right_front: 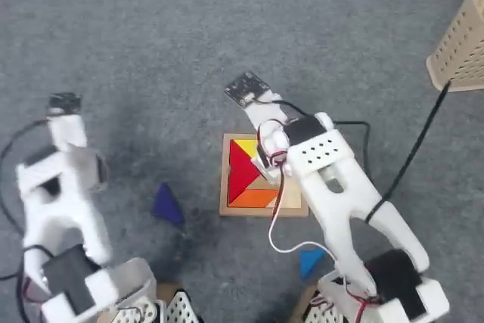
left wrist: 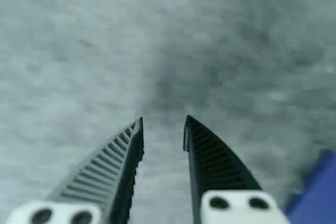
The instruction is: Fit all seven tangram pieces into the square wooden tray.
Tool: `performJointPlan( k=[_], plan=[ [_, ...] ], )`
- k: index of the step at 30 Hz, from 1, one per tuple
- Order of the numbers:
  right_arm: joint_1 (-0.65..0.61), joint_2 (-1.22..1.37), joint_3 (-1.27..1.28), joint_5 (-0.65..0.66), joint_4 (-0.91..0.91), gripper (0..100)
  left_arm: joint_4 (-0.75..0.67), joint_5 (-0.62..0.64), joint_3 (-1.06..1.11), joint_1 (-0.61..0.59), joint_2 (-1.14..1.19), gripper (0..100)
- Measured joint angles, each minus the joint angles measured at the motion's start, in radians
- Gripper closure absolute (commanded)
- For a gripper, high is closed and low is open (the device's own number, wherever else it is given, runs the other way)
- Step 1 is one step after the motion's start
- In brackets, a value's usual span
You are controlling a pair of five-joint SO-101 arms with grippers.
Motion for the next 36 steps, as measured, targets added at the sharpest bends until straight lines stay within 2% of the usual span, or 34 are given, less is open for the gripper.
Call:
performJointPlan(
  k=[2,5,10,16,20,23,27,34,36],
  plan=[
    [0.0,0.031,0.005,0.0,-0.017,90.2,-0.032,0.037,0.055,0.038,-0.015,88],
    [-0.006,0.092,0.005,0.002,-0.06,90.2,-0.054,0.052,0.071,0.034,-0.025,88],
    [-0.002,0.213,0.005,0.002,-0.101,90.2,-0.055,0.052,0.072,0.041,-0.028,88],
    [-0.005,0.229,0.005,0.002,-0.106,89.5,-0.055,0.049,0.072,0.046,-0.028,88],
    [-0.003,0.229,0.005,0.002,-0.106,82.4,-0.055,0.052,0.072,0.043,-0.028,88],
    [-0.005,0.229,0.005,0.052,-0.106,78.8,-0.055,0.052,0.072,0.043,-0.028,88],
    [-0.003,0.229,0.005,0.104,-0.106,78.9,-0.055,0.052,0.072,0.043,-0.028,88],
    [-0.005,0.229,0.005,0.114,-0.106,79.4,-0.055,0.052,0.072,0.043,-0.028,88],
    [-0.005,0.229,0.003,0.114,-0.106,84.9,-0.055,0.052,0.072,0.043,-0.028,88]
  ],
)
